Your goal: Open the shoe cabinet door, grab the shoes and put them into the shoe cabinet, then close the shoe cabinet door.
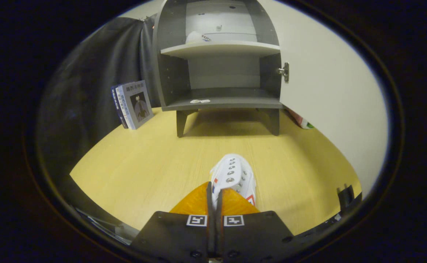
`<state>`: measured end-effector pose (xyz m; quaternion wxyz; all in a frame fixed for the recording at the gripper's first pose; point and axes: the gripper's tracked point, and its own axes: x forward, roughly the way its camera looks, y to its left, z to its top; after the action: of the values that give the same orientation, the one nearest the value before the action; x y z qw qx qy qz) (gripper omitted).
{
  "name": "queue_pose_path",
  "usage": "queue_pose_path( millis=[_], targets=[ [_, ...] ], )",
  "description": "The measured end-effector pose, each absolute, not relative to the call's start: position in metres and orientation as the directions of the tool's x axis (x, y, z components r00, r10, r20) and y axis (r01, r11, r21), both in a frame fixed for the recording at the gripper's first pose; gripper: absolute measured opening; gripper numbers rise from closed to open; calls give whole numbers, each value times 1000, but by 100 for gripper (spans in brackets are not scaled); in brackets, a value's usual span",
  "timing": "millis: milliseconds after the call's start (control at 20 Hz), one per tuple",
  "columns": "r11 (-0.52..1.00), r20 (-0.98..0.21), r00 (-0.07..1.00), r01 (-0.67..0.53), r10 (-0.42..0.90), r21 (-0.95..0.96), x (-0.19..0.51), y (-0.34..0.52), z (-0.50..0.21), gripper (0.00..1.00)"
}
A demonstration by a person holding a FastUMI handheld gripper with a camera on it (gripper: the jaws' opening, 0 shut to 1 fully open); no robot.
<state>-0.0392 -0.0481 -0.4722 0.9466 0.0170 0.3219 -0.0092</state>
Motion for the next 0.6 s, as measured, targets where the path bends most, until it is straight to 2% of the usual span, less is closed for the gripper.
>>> queue_pose_path(
  millis=[300, 600],
  targets=[
    [998, -573, 819, 22, 16, 59, -14, -63, -377, 3],
    [1000, -472, 881, -9, 22, 28, 29, -70, -260, 2]
  ],
)
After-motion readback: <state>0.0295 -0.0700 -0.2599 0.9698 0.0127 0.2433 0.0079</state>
